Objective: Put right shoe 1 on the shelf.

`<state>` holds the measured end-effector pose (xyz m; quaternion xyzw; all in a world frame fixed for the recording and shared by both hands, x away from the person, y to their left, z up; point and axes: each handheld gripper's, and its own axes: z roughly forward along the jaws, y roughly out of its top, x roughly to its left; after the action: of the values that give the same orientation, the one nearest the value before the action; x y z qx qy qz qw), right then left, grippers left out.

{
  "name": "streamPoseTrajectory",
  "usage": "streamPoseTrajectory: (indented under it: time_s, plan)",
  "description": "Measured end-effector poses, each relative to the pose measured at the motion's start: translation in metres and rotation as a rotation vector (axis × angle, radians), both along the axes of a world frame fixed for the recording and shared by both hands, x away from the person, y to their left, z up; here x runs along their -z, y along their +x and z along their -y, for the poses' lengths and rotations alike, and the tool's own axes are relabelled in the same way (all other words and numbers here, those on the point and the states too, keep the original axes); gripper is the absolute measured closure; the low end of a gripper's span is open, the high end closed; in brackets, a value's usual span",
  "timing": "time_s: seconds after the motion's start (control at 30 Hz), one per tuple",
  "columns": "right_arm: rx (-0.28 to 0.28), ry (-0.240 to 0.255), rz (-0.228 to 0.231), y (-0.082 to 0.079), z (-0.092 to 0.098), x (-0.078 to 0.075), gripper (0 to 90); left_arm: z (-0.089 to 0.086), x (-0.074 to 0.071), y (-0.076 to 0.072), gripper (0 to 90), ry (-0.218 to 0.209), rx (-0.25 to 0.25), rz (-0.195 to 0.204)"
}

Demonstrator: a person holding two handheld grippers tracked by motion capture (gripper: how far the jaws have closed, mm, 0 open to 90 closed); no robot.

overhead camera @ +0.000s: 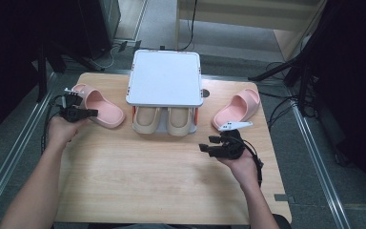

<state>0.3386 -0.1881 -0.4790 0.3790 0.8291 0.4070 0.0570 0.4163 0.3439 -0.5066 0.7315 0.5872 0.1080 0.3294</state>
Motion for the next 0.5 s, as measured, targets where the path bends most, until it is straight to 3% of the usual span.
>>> streamPoseTrajectory:
  time_s: [0.5]
  plan:
    - [-0.050,-0.002,-0.013,0.011,-0.016,0.000,42.8,-0.027,0.000,-0.019,85.9,-0.007,-0.063,-0.004]
